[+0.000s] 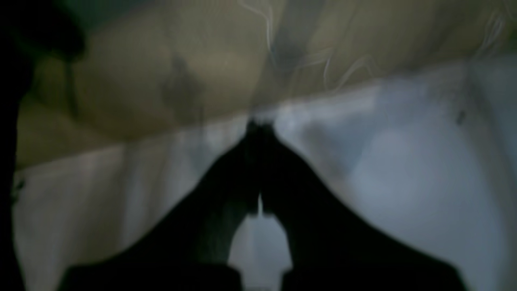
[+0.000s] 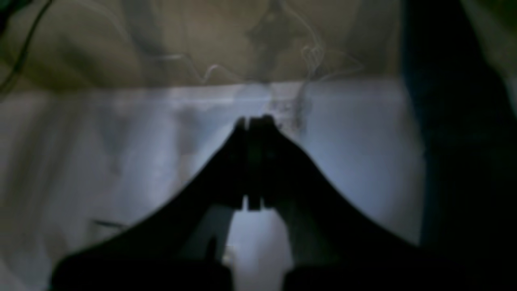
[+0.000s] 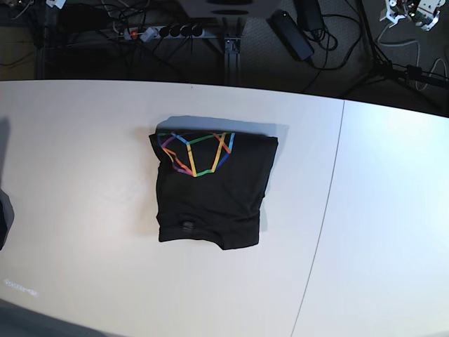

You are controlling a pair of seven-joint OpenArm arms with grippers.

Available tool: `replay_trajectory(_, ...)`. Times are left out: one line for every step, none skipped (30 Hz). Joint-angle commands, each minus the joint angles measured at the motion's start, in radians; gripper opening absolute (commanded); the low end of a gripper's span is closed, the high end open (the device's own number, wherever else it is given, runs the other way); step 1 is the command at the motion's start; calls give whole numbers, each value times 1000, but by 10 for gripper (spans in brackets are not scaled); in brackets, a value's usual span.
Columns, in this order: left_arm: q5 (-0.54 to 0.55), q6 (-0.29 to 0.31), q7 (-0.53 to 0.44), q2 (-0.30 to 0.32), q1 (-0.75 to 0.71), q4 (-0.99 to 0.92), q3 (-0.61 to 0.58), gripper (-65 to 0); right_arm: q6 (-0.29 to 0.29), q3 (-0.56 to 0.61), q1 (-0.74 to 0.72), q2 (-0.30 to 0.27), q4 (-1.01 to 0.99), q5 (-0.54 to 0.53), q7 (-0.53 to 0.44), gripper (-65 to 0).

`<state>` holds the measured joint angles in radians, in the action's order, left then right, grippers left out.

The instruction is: Fold the T-shirt properly

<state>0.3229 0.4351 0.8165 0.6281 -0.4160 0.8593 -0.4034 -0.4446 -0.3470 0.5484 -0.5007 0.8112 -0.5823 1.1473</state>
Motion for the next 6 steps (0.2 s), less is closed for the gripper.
replay_trajectory(-10, 7, 10, -11, 47, -40, -39, -650, -26, -4, -28, -5, -35, 31, 13, -650)
replay_trajectory(-10, 7, 10, -43, 98, -87, -82, -650, -25, -4, -62, 6, -74, 55, 12, -650)
replay_trajectory(-10, 6, 10, -77, 148, -132, -123, -650, -23, -4, -93, 17, -108, 67, 12, -650)
replay_trajectory(-10, 6, 6, -114, 195, -176, -158, -650, -23, -4, -121, 26, -136, 68, 11, -650)
replay_trajectory(-9, -4, 0, -154, 239, -220, -186, -650, -22, -4, -147, 35, -158, 67, 7, -650)
replay_trajectory(-10, -18, -5, -196, 279, -265, -209, -650, -22, -4, -172, 47, -174, 66, 4, -650)
